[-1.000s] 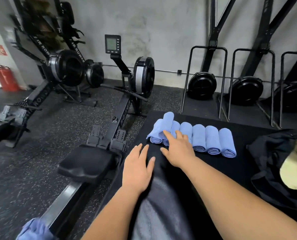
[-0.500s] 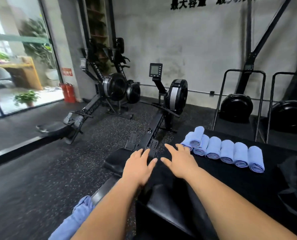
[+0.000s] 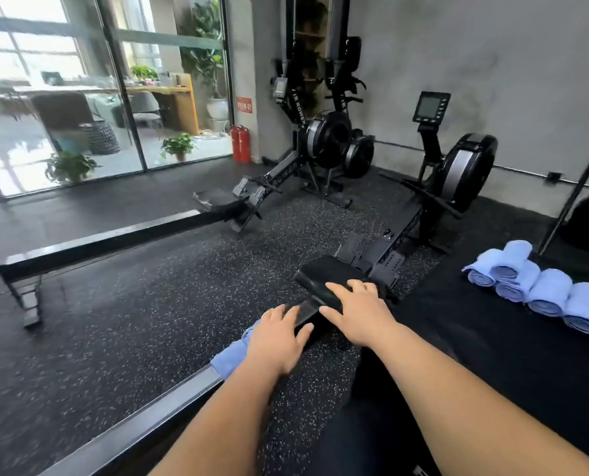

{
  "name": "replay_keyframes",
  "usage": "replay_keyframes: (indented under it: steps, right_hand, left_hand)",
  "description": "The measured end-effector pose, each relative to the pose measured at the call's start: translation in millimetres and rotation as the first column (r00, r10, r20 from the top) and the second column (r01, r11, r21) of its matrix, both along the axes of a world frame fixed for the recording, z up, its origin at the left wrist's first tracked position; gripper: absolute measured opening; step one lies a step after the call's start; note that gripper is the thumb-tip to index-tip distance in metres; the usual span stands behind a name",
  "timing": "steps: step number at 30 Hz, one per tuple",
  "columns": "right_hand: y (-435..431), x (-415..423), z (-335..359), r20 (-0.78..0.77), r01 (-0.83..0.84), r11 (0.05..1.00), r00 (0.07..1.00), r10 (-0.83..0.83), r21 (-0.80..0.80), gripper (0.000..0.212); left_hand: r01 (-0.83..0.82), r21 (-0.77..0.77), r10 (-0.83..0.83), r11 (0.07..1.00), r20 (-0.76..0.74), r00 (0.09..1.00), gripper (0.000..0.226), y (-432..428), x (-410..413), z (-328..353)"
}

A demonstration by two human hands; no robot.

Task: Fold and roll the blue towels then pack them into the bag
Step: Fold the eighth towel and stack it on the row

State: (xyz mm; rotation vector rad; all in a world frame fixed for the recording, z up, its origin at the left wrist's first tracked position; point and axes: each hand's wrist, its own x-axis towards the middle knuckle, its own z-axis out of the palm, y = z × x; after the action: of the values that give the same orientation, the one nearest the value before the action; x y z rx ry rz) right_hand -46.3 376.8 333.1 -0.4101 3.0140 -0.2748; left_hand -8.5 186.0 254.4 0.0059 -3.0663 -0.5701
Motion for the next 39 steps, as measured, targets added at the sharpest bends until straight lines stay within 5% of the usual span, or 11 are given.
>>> replay_keyframes:
  steps: [24,39]
  right_hand:
    - [-116,3,-198,0.42,-0.139,0.988,0.902,0.096,0.073,0.067]
    - [-158,-62,-291,0.435,-0.128,0.992,0.894,0.112,0.006,0.064]
  left_hand:
    - [-0.168,-0.005,0.158,0.986,0.374,0.914,0.071,-101,35,-171]
    - [-0.092,-0.037,0.099,0.995,0.393,0.914,0.086,-137,-31,-251]
